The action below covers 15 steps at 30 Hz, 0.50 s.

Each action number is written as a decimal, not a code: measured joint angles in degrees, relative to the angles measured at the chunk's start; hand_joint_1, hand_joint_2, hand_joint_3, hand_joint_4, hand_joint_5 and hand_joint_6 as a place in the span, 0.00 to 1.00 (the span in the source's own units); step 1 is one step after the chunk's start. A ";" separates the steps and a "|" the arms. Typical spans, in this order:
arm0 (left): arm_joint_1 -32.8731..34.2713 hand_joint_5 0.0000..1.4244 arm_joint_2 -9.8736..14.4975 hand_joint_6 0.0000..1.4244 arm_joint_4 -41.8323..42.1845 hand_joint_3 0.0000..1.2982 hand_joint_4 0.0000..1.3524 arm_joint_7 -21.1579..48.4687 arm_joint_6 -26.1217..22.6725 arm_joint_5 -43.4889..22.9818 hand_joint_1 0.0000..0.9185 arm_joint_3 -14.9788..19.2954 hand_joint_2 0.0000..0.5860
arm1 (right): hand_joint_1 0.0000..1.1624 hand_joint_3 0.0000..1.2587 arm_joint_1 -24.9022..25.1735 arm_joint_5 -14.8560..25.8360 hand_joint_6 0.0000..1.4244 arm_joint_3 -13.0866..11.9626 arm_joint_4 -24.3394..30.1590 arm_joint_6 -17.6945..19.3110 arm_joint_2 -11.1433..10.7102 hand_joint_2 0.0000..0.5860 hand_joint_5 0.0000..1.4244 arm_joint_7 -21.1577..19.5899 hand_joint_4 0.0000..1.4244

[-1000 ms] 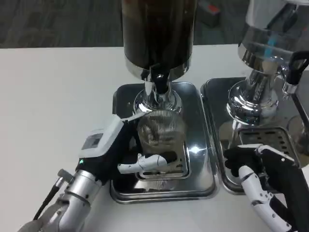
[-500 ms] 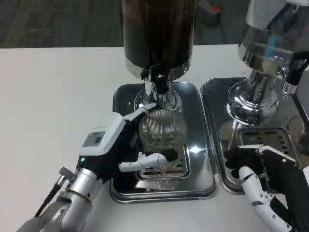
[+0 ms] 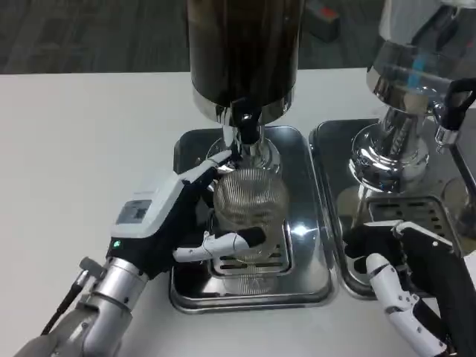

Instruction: Grasp the cup under the faucet to collect the drink, then remove the cup.

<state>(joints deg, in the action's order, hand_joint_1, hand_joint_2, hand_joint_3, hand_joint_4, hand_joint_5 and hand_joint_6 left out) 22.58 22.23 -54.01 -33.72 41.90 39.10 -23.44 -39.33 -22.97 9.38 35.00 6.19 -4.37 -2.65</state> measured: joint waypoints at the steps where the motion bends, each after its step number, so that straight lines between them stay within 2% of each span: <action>1: -0.12 0.42 0.14 0.62 0.35 0.16 0.29 0.00 0.01 -0.10 0.11 0.12 0.04 | 0.32 0.45 0.14 0.04 0.54 0.01 -0.29 0.00 0.06 0.80 0.42 0.00 0.39; 8: -1.89 0.43 1.55 0.63 3.69 0.16 0.29 -0.21 1.16 -0.29 0.16 1.28 0.05 | 0.32 0.45 1.02 0.81 0.54 0.03 -1.60 0.03 0.49 0.78 0.42 -0.12 0.38; 15: -4.13 0.43 2.79 0.64 7.14 0.17 0.30 -0.50 1.70 -1.19 0.21 3.88 0.06 | 0.31 0.43 1.81 1.07 0.54 0.02 -2.71 0.19 0.60 0.78 0.42 -0.24 0.37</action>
<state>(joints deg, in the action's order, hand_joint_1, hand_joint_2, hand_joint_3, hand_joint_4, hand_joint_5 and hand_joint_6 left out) 18.45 25.03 -46.87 -34.22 43.60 37.91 -19.56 -37.53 -21.90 9.40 32.29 6.38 -3.77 -2.89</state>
